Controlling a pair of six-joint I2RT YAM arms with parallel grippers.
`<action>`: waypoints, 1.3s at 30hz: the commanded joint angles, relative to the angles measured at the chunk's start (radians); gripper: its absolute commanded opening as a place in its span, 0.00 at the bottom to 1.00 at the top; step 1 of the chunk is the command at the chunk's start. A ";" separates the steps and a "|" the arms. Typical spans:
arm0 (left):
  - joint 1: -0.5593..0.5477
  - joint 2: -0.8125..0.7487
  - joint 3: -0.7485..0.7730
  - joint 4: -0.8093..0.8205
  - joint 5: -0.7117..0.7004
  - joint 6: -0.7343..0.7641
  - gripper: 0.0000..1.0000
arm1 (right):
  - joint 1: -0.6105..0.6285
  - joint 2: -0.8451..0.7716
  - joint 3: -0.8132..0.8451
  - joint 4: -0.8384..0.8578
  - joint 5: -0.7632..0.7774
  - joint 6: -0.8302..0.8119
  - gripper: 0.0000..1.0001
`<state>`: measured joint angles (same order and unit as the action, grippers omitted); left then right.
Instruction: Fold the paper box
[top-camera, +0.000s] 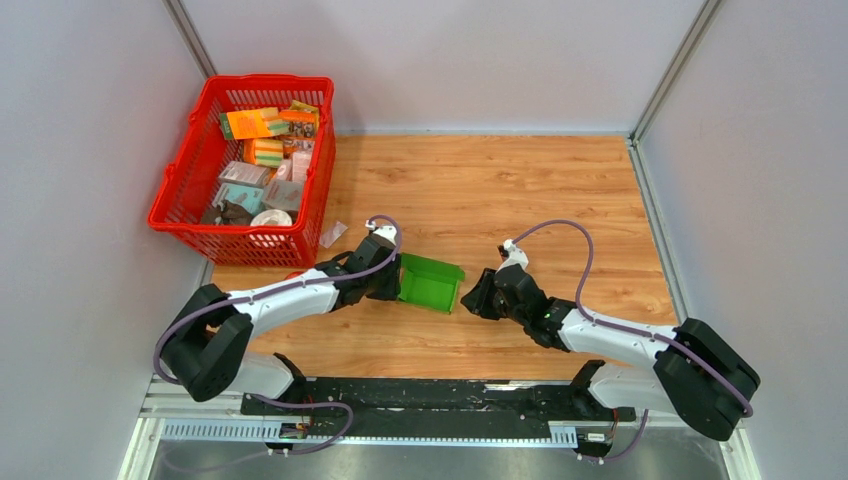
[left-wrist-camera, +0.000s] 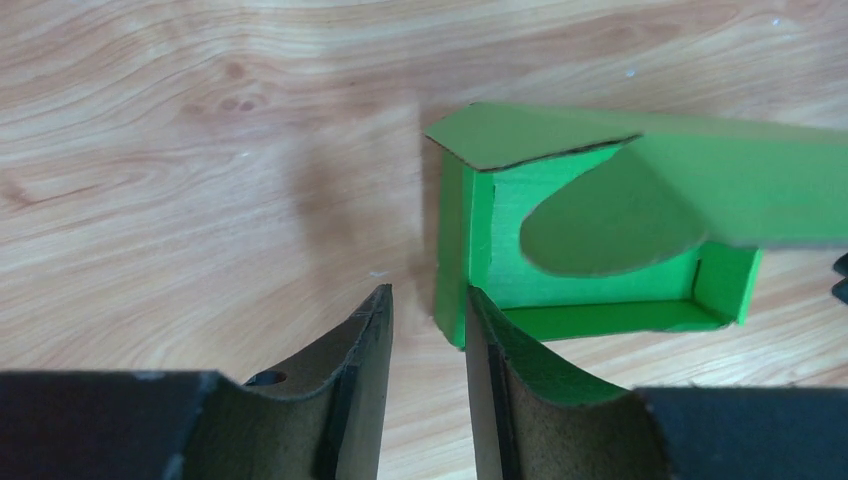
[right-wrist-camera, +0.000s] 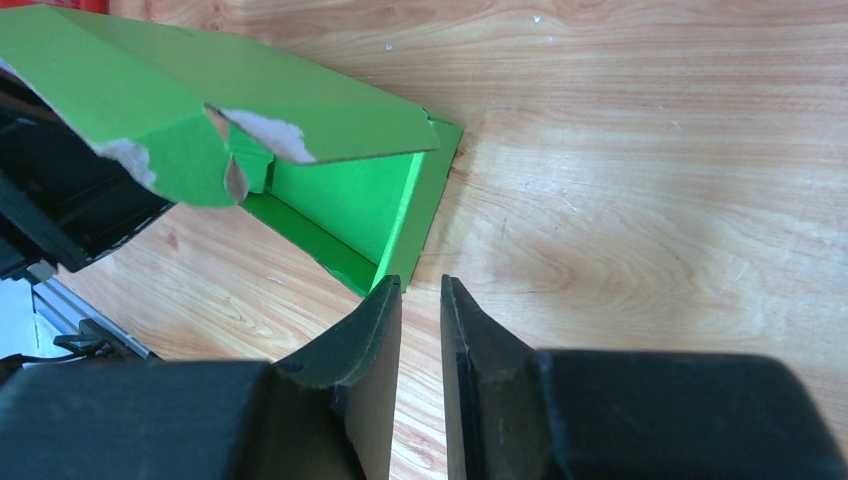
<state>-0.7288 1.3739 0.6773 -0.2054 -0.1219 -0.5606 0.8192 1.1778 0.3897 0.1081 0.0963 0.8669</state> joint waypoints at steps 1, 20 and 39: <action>0.025 0.046 -0.004 0.126 0.088 -0.021 0.40 | -0.002 -0.030 -0.005 0.018 0.023 -0.012 0.23; 0.037 0.022 -0.059 0.290 0.102 -0.074 0.35 | 0.000 -0.026 -0.008 0.028 0.023 -0.006 0.23; 0.129 0.066 -0.081 0.459 0.274 -0.150 0.37 | -0.063 0.051 0.066 -0.001 0.003 -0.071 0.29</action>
<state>-0.6144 1.4055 0.5587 0.2047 0.1112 -0.6960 0.7776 1.2190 0.4053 0.1017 0.0956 0.8345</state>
